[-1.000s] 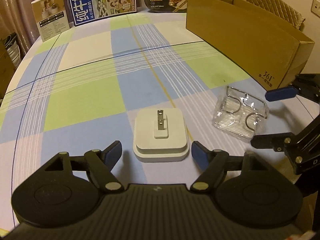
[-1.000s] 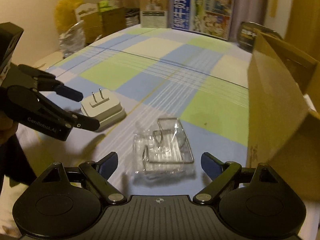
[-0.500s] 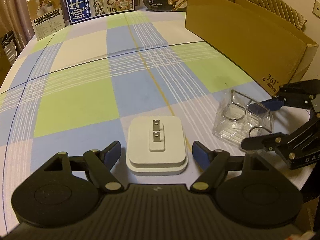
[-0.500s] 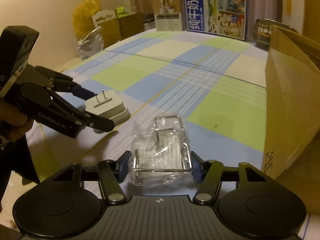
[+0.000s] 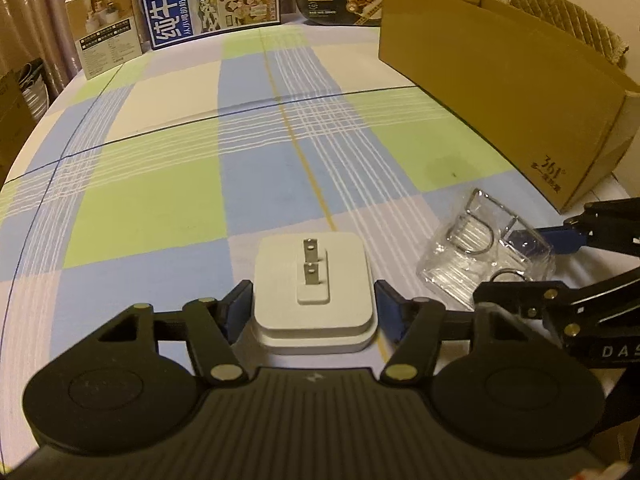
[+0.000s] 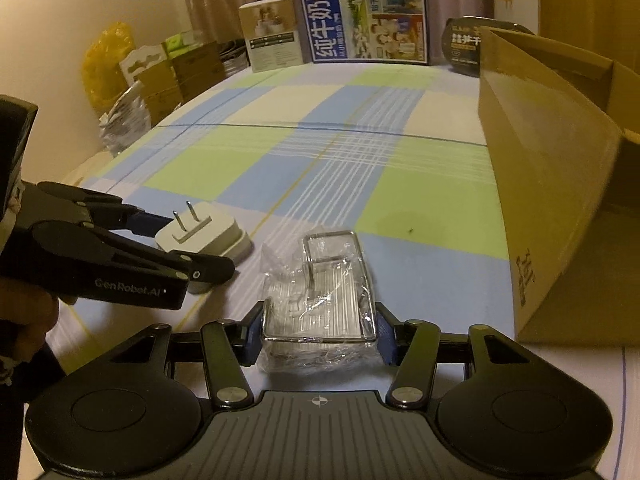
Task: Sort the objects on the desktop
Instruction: 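Lift the adapter and wrapped rack and carry them over the cardboard box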
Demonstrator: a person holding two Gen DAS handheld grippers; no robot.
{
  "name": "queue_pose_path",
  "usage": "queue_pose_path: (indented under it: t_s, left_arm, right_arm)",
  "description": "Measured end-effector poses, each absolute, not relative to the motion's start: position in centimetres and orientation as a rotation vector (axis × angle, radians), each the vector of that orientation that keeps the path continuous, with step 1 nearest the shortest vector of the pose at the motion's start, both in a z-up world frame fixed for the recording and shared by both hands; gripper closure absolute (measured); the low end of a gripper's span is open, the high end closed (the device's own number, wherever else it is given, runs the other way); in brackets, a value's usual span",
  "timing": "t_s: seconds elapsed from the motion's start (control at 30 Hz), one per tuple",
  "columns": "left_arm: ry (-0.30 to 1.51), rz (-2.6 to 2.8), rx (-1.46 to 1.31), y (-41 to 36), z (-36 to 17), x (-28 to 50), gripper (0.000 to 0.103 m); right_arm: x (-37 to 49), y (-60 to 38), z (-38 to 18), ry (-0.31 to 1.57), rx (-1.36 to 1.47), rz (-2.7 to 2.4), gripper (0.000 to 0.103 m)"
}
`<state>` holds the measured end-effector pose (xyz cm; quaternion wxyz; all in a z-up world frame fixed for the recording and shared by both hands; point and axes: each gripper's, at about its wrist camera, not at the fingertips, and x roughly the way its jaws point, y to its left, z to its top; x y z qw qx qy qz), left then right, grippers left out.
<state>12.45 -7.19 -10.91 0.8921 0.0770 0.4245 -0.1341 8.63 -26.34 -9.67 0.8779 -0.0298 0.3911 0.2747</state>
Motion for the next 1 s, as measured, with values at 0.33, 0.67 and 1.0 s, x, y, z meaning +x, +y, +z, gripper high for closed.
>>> queue_pose_path:
  t_s: [0.33, 0.67, 1.0]
  left_arm:
    - [0.902, -0.307, 0.164, -7.4, -10.2, 10.5, 0.043]
    - [0.884, -0.316, 0.143, -7.7, -8.0, 8.7, 0.043]
    - [0.834, -0.333, 0.115, -8.3, -4.8, 7.2, 0.043]
  right_arm:
    - [7.6, -27.5, -8.1, 0.805, -0.043, 0.525, 0.052]
    - [5.8, -27.6, -6.3, 0.771, -0.049, 0.511, 0.052]
    - [3.9, -28.8, -2.6, 0.693, -0.049, 0.46, 0.052]
